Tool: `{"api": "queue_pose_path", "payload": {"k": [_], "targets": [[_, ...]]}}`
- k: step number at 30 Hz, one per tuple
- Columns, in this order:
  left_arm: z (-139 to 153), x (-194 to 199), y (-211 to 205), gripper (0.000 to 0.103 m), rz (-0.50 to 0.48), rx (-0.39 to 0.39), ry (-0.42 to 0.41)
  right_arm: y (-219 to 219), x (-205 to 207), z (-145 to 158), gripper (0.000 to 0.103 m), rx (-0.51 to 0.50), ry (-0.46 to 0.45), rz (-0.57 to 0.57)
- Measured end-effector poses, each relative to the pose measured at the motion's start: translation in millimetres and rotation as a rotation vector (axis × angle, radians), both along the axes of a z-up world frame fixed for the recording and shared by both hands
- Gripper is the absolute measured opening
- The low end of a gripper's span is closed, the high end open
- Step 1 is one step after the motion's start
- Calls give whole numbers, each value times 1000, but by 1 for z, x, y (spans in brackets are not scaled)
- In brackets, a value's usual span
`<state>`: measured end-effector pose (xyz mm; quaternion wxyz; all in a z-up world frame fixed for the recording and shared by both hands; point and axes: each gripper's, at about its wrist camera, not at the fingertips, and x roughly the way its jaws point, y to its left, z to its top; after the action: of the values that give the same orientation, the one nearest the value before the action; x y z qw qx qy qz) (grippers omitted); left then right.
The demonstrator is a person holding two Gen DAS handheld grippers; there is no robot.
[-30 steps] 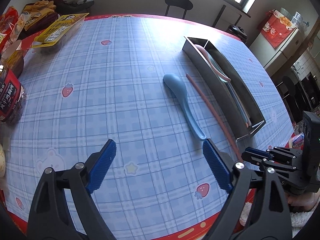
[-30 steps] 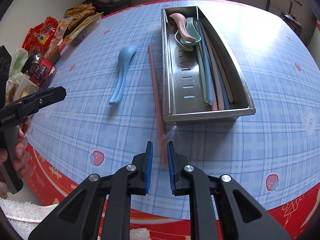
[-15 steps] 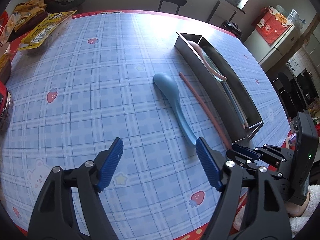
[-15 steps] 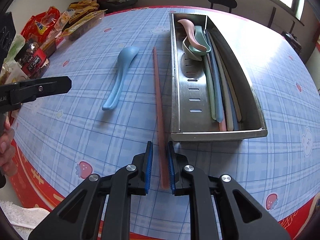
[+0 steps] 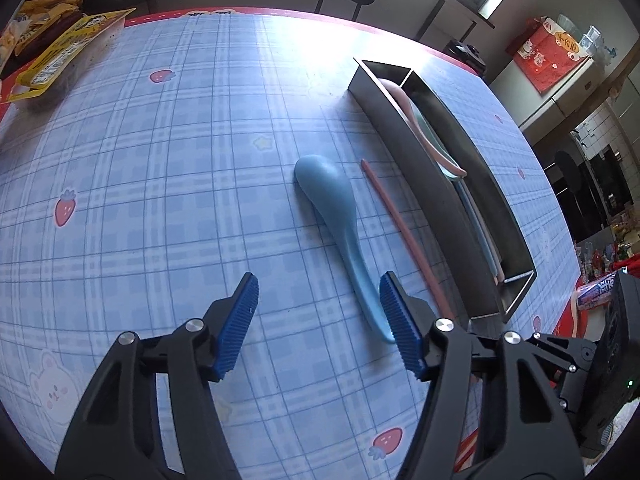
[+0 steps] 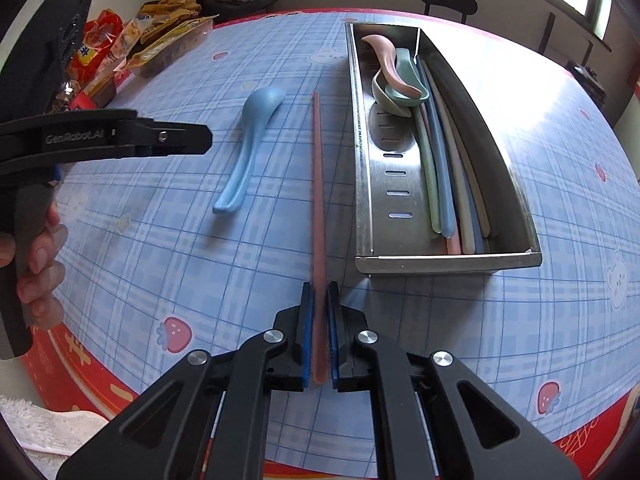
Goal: Organize utensils
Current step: 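Close the left tool on the blue spoon handle while the right tool grasps the pink chopstick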
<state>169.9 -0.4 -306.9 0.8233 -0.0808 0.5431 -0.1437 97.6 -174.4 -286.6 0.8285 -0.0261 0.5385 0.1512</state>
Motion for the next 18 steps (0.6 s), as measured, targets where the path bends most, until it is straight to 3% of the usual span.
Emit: {"api": "queue_pose_path", "payload": {"k": [4, 13, 18], "targets": [[-7, 17, -9, 58, 2, -27, -7, -4, -2, -1, 7, 22, 1, -8], [-18, 39, -29, 49, -5, 11, -26, -15, -1, -2, 7, 39, 0, -7], [-19, 44, -27, 36, 13, 10, -28, -16, -3, -1, 7, 37, -1, -7]]}}
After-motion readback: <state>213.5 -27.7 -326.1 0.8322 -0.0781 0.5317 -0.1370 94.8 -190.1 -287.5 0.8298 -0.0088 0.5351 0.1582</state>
